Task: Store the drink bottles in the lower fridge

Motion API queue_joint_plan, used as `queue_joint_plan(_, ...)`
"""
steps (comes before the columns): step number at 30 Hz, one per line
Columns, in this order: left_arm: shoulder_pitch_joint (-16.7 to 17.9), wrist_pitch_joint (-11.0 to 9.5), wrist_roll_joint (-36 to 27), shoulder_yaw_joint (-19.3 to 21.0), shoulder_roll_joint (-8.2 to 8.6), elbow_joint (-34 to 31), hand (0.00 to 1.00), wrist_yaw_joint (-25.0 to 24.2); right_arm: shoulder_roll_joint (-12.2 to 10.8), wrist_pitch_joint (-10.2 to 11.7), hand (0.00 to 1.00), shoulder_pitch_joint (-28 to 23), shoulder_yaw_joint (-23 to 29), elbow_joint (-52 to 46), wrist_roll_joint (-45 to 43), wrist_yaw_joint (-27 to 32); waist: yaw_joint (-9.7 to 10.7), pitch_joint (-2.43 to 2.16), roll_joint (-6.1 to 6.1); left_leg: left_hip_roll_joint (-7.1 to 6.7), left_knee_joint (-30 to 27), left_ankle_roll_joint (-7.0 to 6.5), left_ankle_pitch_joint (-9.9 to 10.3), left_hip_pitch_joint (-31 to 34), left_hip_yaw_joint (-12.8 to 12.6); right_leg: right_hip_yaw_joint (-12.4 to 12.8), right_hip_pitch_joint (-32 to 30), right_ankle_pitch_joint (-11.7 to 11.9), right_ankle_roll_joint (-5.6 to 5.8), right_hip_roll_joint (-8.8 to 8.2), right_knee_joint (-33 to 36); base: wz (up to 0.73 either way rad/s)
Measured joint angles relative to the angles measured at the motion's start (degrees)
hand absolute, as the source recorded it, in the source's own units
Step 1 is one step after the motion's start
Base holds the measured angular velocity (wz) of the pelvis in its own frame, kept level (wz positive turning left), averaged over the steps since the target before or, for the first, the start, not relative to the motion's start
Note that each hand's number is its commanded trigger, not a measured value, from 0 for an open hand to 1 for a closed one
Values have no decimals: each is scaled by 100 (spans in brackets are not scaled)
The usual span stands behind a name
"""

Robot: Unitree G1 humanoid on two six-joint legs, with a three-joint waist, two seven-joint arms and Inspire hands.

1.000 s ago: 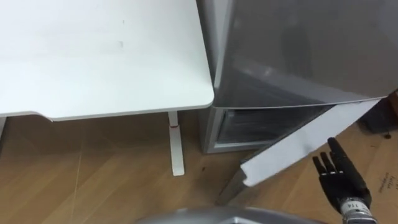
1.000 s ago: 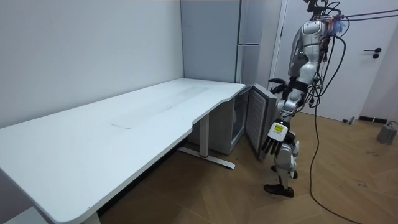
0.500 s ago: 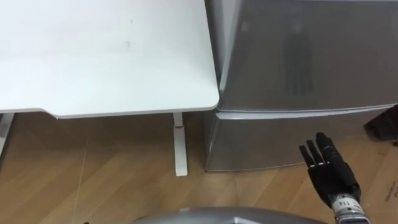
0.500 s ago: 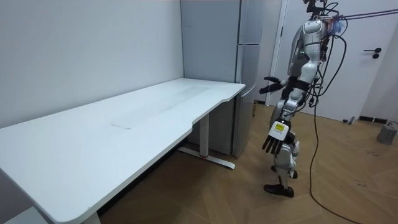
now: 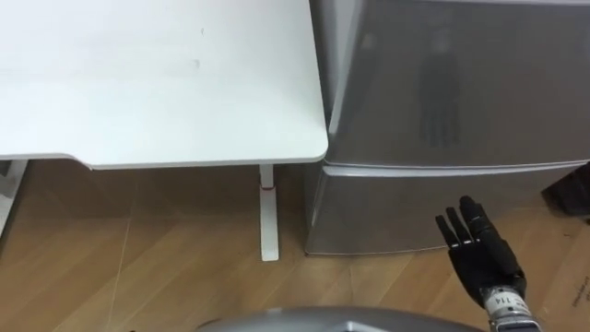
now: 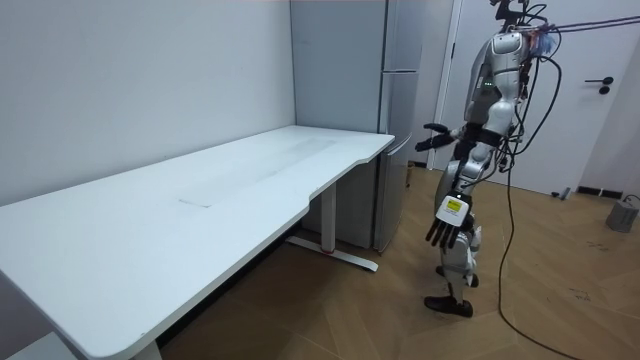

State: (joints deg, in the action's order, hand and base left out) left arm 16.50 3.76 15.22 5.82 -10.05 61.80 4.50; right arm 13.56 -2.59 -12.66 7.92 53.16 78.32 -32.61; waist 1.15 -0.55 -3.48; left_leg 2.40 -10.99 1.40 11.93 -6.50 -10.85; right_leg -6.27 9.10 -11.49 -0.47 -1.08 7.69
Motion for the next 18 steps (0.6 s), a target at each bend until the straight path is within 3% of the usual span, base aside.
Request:
queue_joint_plan(9,-70,-17,-3,-1,0,13,0,0,-15,-13,0,10,-1,778,-97,-8,6,8,-23,0,-69,-1,1,-13,16,-14,62,-1,-1,-7,-4,0)
queue_joint_plan(18,-96,5,3,11,-1,13,0,0,-16,-248,0,-34,-76,1439,-376,42,-5,9,-35,0,-67,-3,3,27,64,-34,24,-8,-1,-4,11,0)
